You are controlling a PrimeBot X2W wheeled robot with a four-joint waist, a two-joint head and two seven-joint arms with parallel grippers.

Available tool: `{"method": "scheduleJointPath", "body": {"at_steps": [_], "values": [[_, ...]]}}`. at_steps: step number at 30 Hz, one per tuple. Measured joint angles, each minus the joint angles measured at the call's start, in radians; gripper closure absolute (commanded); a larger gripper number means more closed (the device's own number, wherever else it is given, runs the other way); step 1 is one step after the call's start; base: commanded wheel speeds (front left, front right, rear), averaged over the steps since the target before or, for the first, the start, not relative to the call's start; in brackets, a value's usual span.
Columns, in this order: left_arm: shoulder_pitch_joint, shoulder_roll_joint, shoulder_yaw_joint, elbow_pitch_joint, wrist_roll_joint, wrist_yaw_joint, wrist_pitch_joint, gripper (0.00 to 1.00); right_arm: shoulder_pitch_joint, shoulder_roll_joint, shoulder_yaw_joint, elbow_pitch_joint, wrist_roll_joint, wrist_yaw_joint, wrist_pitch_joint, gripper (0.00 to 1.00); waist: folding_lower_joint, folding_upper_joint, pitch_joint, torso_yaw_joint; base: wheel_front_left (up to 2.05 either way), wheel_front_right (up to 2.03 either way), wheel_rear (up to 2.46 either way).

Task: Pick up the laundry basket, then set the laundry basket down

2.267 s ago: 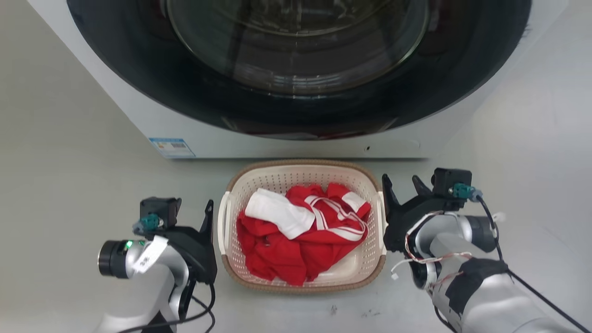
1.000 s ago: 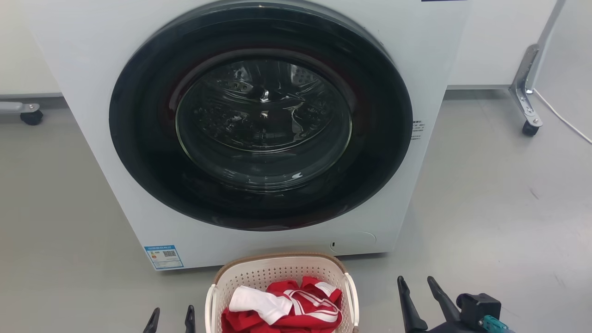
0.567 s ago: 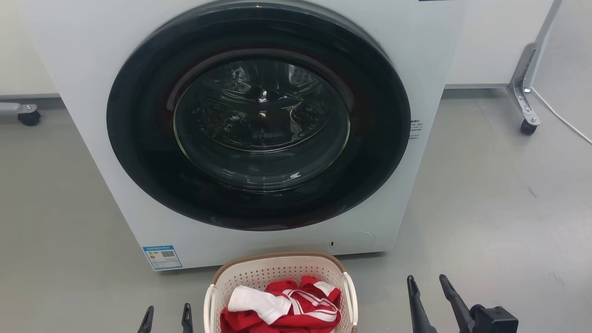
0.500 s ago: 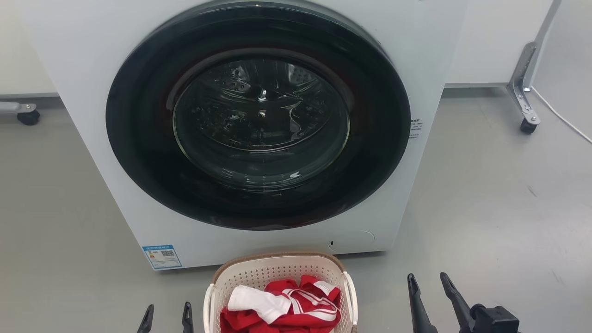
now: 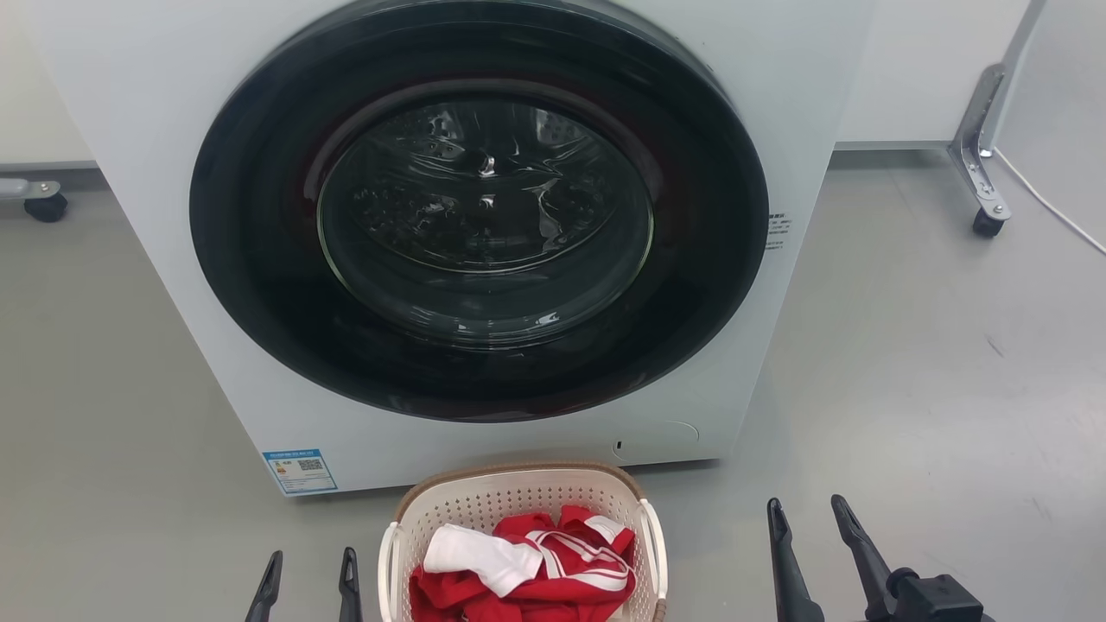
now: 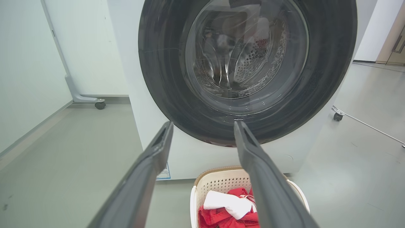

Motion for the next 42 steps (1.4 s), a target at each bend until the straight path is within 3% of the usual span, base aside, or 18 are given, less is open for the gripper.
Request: {"method": "scheduleJointPath", "body": {"at_steps": [13,14,25,42], "values": [[0.000,-0.005,-0.002,-0.033,0.048,0.000,0.000,0.00,0.017,0.015,-0.021,-0.037,-0.036,0.000,0.000,0.00,0.0000,0.0000,0.016,-0.004,0.00,0.00,0.00],[0.000,-0.006,-0.002,-0.030,0.048,0.000,0.000,1.00,0.017,0.015,-0.020,-0.033,-0.036,0.000,0.001,1.00,0.0001,0.0000,0.017,-0.004,0.00,0.00,0.00],[-0.001,-0.011,0.002,0.033,0.019,-0.011,0.014,1.00,0.039,0.016,-0.033,0.030,-0.001,0.010,0.012,1.00,0.0001,0.0000,0.018,-0.003,0.00,0.00,0.00],[-0.032,-0.017,0.053,0.068,-0.247,-0.055,0.083,1.00,0.018,0.023,-0.115,0.050,0.242,0.053,0.083,1.00,0.0001,0.0000,0.020,0.000,0.00,0.00,0.00]]}}
